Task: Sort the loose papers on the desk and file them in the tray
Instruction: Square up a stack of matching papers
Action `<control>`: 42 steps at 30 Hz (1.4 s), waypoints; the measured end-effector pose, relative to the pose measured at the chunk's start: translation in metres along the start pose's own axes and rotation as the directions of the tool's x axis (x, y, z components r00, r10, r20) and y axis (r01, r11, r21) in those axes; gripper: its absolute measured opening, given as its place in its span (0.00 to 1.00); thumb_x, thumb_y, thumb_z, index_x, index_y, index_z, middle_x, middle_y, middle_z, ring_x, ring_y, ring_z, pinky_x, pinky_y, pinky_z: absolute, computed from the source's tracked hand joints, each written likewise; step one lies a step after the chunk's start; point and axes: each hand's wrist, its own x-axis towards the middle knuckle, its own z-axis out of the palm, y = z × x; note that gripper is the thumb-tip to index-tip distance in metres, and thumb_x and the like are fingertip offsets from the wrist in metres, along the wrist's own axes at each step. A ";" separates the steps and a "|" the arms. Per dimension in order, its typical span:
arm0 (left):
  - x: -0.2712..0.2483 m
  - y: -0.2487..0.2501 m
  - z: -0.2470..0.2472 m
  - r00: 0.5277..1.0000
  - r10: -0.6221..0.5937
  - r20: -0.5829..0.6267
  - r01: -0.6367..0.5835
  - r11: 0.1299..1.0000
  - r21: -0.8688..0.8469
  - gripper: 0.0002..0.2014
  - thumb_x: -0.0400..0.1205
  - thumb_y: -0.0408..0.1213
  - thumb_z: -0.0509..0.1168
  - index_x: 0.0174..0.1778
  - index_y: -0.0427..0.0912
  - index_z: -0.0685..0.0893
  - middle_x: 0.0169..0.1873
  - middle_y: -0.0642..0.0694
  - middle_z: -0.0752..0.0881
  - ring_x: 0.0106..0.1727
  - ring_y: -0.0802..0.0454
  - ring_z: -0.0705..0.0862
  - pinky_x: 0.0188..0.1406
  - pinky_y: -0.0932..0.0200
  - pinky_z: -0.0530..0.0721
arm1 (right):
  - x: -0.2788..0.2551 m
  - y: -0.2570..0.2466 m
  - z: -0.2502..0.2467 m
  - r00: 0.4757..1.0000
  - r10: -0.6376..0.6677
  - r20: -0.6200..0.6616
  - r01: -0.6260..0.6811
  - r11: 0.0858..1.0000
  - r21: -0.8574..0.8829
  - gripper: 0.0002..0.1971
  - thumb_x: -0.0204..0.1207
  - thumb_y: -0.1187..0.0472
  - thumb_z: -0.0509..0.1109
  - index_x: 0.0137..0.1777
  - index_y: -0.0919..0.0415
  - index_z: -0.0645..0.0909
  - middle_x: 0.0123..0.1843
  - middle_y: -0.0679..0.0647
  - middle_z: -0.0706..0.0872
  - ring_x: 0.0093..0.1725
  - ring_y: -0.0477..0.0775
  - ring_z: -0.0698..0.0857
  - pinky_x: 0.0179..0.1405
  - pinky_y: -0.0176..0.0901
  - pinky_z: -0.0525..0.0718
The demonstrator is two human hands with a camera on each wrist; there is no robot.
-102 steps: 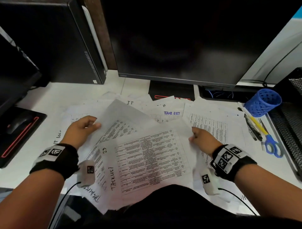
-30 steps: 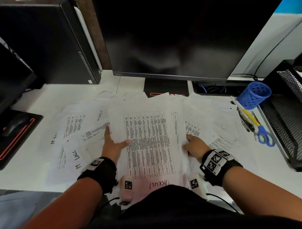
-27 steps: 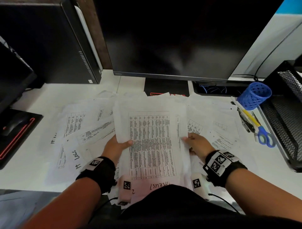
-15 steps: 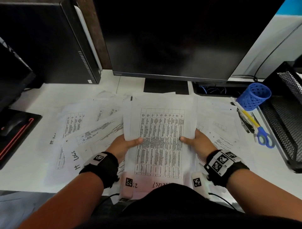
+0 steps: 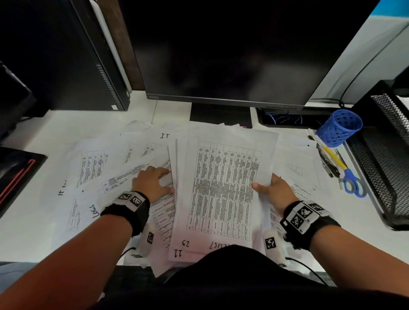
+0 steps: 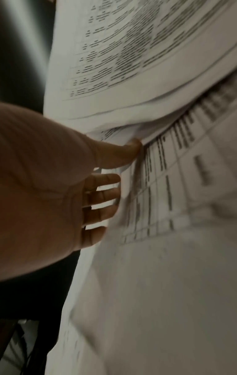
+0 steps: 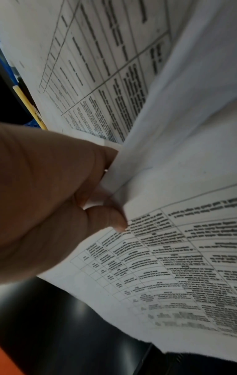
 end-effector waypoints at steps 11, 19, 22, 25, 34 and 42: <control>0.000 -0.022 -0.009 0.974 -0.185 -0.131 0.203 0.969 0.141 0.14 0.77 0.54 0.69 0.54 0.52 0.85 0.65 0.43 0.74 0.66 0.40 0.72 0.64 0.47 0.76 | 0.009 0.004 -0.025 0.969 0.091 -0.231 -0.091 0.996 0.011 0.16 0.79 0.62 0.69 0.66 0.63 0.79 0.62 0.58 0.86 0.58 0.58 0.84 0.60 0.48 0.80; 0.006 -0.048 -0.022 0.962 -0.261 -0.078 0.257 0.965 -0.060 0.38 0.59 0.56 0.82 0.63 0.52 0.76 0.59 0.45 0.81 0.61 0.40 0.80 0.62 0.41 0.79 | 0.009 0.007 -0.022 0.963 0.176 -0.202 -0.223 0.945 -0.241 0.12 0.79 0.56 0.68 0.57 0.64 0.80 0.47 0.54 0.86 0.45 0.54 0.84 0.46 0.44 0.83; 0.009 -0.041 -0.012 0.968 -0.250 0.036 0.252 0.963 -0.091 0.39 0.64 0.53 0.81 0.67 0.47 0.72 0.61 0.44 0.81 0.62 0.40 0.81 0.62 0.48 0.78 | 0.017 0.009 -0.012 0.961 0.228 -0.156 -0.271 0.889 -0.370 0.15 0.79 0.54 0.67 0.56 0.65 0.80 0.51 0.60 0.87 0.52 0.62 0.87 0.56 0.54 0.86; 0.016 -0.041 -0.009 0.971 -0.211 0.115 0.220 0.973 -0.069 0.26 0.72 0.50 0.75 0.60 0.38 0.81 0.56 0.43 0.85 0.57 0.40 0.83 0.58 0.52 0.79 | 0.019 0.007 -0.005 0.954 0.277 -0.114 -0.300 0.873 -0.385 0.12 0.76 0.53 0.71 0.45 0.63 0.78 0.41 0.54 0.84 0.44 0.56 0.85 0.46 0.48 0.86; 0.026 -0.059 -0.046 0.956 -0.292 -0.028 0.292 0.941 0.172 0.25 0.73 0.56 0.72 0.62 0.45 0.84 0.54 0.39 0.81 0.54 0.39 0.83 0.54 0.48 0.85 | 0.018 0.007 0.001 0.936 0.352 0.021 -0.300 0.826 -0.477 0.17 0.70 0.51 0.77 0.36 0.63 0.75 0.33 0.53 0.79 0.33 0.51 0.77 0.34 0.39 0.75; 0.018 -0.067 -0.050 0.947 -0.321 0.005 0.318 0.941 0.114 0.28 0.65 0.56 0.79 0.53 0.49 0.76 0.56 0.40 0.78 0.54 0.38 0.81 0.60 0.43 0.81 | 0.018 0.005 0.010 0.941 0.337 0.023 -0.287 0.833 -0.474 0.14 0.72 0.55 0.76 0.43 0.65 0.79 0.41 0.55 0.83 0.45 0.58 0.82 0.43 0.42 0.79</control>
